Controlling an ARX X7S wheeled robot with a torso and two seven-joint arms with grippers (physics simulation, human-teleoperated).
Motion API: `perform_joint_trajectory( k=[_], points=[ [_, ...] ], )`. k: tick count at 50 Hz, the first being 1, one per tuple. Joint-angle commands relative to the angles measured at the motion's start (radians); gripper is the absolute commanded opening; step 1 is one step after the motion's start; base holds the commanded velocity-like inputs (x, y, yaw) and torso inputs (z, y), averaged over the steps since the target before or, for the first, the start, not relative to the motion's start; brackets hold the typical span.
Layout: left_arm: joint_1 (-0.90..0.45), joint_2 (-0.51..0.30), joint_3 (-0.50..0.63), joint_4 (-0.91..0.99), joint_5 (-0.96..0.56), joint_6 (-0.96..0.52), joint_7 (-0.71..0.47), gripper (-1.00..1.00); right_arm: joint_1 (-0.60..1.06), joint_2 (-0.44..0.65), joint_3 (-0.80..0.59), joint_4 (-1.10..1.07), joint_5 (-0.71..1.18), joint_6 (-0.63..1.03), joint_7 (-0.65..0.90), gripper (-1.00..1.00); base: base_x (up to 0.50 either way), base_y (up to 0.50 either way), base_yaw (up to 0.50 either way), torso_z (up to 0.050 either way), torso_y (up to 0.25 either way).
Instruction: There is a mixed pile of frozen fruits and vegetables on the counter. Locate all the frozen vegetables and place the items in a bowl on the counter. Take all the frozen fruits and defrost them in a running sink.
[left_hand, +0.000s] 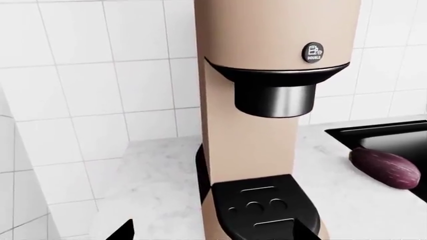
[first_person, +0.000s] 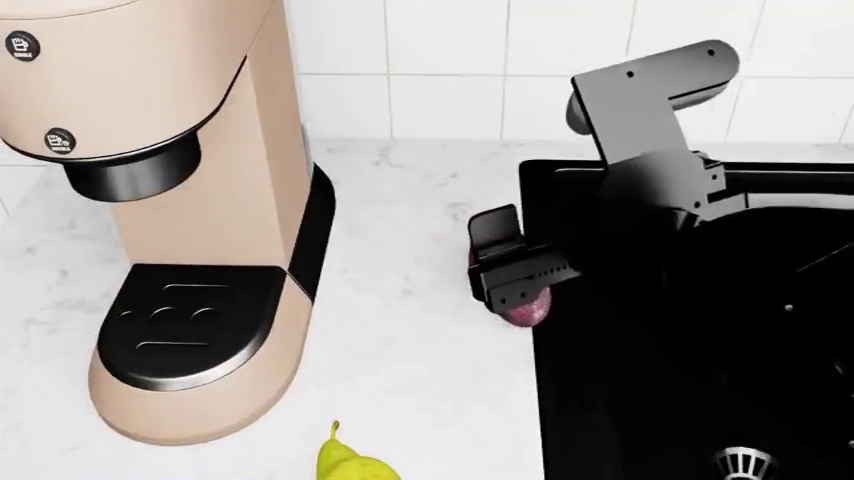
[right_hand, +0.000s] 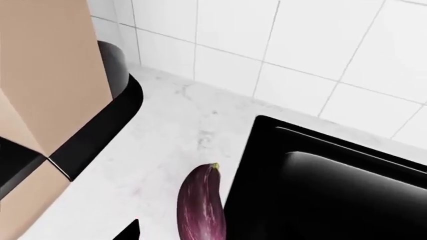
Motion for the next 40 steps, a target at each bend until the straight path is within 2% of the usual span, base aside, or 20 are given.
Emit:
perform_joint_trajectory(
  k=[1,21,36,40],
  points=[
    [0.001,0.003,0.012,0.000,0.004,0.003,0.000,1.00,0.101,-0.083,-0.158,0.212,-0.162,-0.075,-0.178,1.00,0.00,0.00,0.00,0.000,0.000],
    [0.005,-0.008,-0.001,-0.013,-0.002,0.010,-0.001,1.00,0.142,-0.183,-0.199,0.512,-0.208,-0.140,-0.322,1.00,0.00,0.00,0.00,0.000,0.000],
    [-0.012,-0.019,0.007,-0.015,-0.022,0.004,-0.022,1.00,0.173,-0.269,-0.254,0.749,-0.277,-0.247,-0.457,1.00,0.00,0.00,0.00,0.000,0.000],
    [0.021,0.001,0.015,-0.011,0.032,0.024,0.010,1.00,0.172,-0.289,-0.266,0.808,-0.293,-0.278,-0.484,1.00,0.00,0.00,0.00,0.000,0.000]
  ],
)
